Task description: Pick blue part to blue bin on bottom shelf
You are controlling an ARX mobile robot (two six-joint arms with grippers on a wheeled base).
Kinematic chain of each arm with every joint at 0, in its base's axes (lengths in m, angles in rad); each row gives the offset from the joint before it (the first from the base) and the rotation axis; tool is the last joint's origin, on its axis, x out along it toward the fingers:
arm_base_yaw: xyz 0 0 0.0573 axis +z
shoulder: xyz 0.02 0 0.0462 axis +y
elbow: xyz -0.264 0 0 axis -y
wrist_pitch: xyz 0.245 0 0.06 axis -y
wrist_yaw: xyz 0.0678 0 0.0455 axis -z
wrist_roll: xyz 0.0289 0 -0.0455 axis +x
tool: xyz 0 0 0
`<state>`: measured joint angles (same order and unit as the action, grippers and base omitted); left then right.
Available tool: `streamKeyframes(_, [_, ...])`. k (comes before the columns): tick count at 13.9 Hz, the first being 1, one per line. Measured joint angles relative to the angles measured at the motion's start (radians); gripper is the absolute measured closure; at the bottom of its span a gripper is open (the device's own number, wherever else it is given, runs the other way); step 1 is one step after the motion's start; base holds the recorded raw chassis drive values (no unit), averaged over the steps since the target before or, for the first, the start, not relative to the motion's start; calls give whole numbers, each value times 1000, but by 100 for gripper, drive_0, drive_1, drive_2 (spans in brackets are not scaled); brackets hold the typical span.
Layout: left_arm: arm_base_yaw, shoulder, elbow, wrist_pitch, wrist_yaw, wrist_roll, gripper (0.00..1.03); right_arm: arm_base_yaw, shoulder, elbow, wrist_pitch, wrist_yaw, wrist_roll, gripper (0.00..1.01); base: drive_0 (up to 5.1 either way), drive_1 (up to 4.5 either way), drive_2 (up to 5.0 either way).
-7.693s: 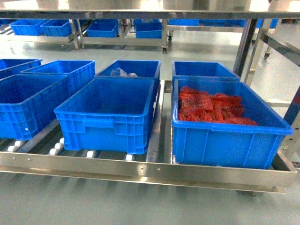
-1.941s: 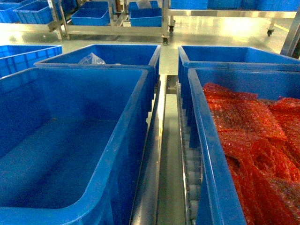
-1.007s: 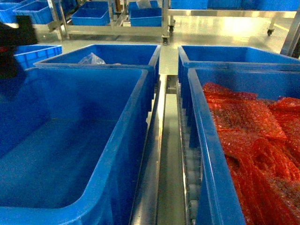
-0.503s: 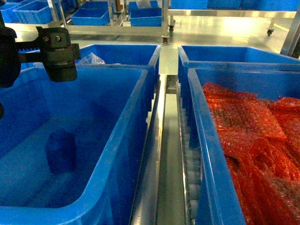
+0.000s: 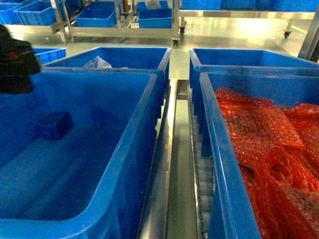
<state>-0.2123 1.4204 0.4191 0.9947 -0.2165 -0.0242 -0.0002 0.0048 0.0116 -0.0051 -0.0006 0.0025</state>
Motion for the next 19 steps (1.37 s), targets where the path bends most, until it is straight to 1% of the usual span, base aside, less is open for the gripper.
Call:
streamKeyframes(1, [27,-55,-50,4,17,6,59,0,0,0,0,0,0,3,0,0,0])
streamKeyframes(4, [74,-198,-188,-20,80,7,97,0,0,0,0,0,0,3,0,0,0])
streamKeyframes(5, [91,-249,-220,-34,92,7,101,0,0,0,0,0,0,3,0,0,0])
streamKeyframes(7, [119,-355,-278,-84,118,7,101,0,0,0,0,0,0,3,0,0,0])
streamKeyframes(8, [127,-366,-319,-13,131,7,101,0,0,0,0,0,0,3,0,0,0])
streamKeyframes(9, [148,-387,-345,-57,158,7,101,0,0,0,0,0,0,3,0,0,0])
streamKeyframes(10, [205,-439,-374,-108,207,8,101,0,0,0,0,0,0,3,0,0,0])
streamKeyframes(11, [218,-506,-380,-142,203,7,101,0,0,0,1,0,0,3,0,0,0])
streamKeyframes(13, [212,-628,-391,-240,217,8,101,0,0,0,0,0,0,3,0,0,0])
streamKeyframes(19, [212,-926,-407,-509,216,8,101,0,0,0,0,0,0,3,0,0,0])
